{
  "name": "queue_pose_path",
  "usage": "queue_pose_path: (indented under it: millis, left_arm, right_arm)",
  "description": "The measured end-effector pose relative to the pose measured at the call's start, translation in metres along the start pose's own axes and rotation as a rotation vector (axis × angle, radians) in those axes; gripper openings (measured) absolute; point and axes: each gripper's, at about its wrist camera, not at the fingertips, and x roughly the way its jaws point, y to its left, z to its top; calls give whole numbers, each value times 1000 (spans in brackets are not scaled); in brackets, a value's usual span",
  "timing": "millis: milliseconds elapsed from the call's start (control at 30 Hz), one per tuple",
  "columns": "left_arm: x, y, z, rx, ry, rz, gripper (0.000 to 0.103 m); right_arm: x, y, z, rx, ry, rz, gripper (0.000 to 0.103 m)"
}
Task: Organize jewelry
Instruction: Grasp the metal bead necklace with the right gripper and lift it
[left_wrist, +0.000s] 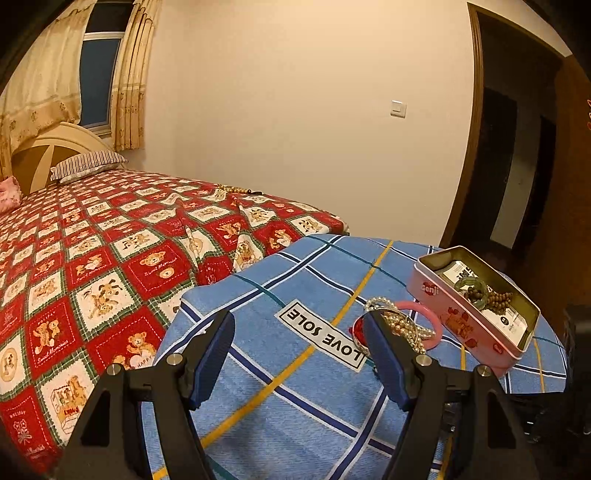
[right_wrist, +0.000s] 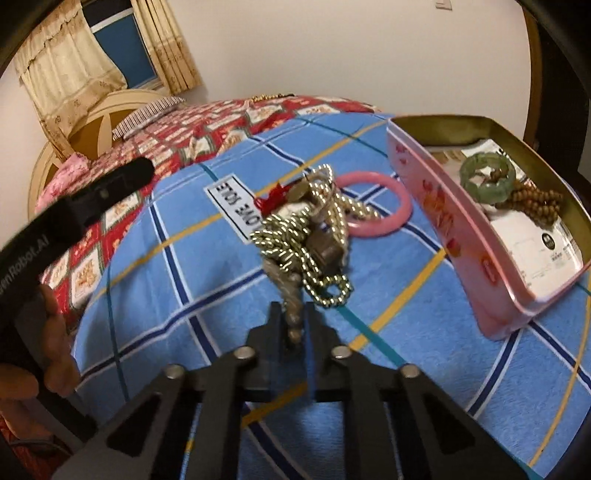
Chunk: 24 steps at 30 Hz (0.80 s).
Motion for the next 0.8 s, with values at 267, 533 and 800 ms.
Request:
queue_pose_path:
  millis: [267, 533, 800]
  left_arm:
    - [4, -2, -2, 11, 30, -30, 72]
    - [28, -39, -10, 176, 211, -172, 72]
    - [71, -82, -20, 262, 424, -307, 72]
  right_arm:
    - [-46, -11, -13, 24, -161, 40, 12]
    - [-96, -37, -20, 104, -406, -48, 12]
    - [-99, -55, -14, 160, -458, -147, 12]
